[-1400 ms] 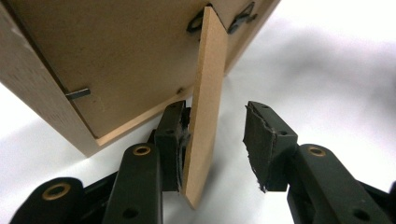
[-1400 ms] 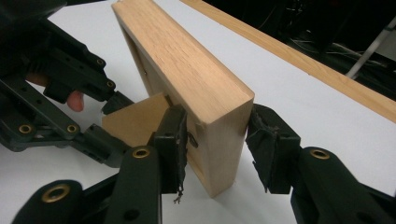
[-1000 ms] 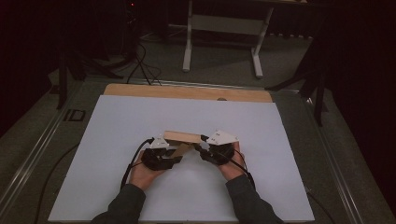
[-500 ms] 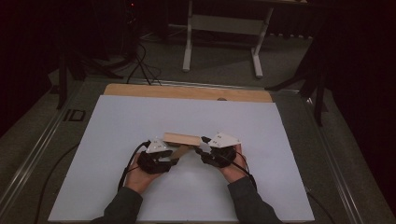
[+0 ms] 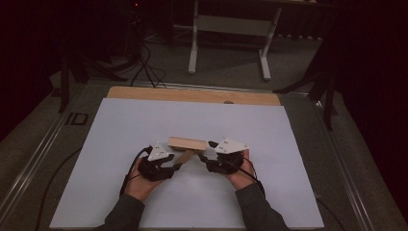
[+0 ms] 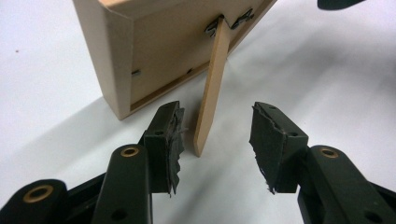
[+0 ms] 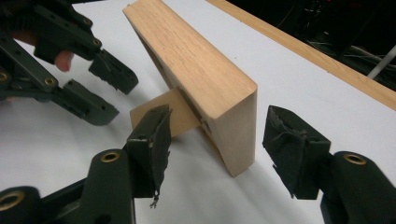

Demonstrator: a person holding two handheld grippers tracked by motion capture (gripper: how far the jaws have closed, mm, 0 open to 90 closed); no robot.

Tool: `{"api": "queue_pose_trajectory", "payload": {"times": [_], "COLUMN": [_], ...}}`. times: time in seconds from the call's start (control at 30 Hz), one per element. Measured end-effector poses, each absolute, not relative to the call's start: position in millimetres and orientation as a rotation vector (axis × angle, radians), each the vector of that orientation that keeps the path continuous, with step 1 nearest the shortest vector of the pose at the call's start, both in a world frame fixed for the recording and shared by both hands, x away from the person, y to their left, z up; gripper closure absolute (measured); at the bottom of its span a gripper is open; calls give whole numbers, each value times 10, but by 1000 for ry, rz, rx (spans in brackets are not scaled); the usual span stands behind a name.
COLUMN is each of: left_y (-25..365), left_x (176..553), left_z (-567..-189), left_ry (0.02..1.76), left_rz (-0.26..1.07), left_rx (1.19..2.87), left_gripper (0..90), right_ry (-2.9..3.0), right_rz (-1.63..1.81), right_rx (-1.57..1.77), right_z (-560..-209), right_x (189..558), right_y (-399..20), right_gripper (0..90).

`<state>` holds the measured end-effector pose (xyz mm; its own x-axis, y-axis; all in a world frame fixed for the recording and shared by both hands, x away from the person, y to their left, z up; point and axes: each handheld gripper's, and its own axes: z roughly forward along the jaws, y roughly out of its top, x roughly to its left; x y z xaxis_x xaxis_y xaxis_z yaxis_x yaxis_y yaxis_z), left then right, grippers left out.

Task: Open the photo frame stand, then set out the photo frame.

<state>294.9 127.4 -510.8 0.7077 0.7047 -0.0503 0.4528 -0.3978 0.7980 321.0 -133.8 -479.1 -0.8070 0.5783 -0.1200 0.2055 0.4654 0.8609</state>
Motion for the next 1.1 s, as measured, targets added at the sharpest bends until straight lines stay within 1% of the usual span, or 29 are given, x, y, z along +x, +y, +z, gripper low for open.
{"api": "queue_pose_trajectory", "payload": {"times": [0.47,0.7,0.83,0.97,1.1], "left_y": [1326,1342,1350,1350,1350], "left_x": [2909,2892,2878,2863,2859], "left_z": [-5045,-5026,-5006,-4988,-4979], "left_ry": [880,871,854,841,837], "left_rz": [412,412,418,427,433], "left_rx": [2038,2033,2035,2040,2041], "left_gripper": [536,573,609,646,661], "right_ry": [2298,2286,2282,2264,2239], "right_rz": [1335,1364,1409,1454,1492], "right_rx": [649,633,635,648,683], "right_z": [-4665,-4598,-4565,-4538,-4525], "right_x": [3180,3158,3151,3159,3180], "right_y": [-1380,-1384,-1396,-1439,-1489], "right_gripper": [380,381,416,480,540]}}
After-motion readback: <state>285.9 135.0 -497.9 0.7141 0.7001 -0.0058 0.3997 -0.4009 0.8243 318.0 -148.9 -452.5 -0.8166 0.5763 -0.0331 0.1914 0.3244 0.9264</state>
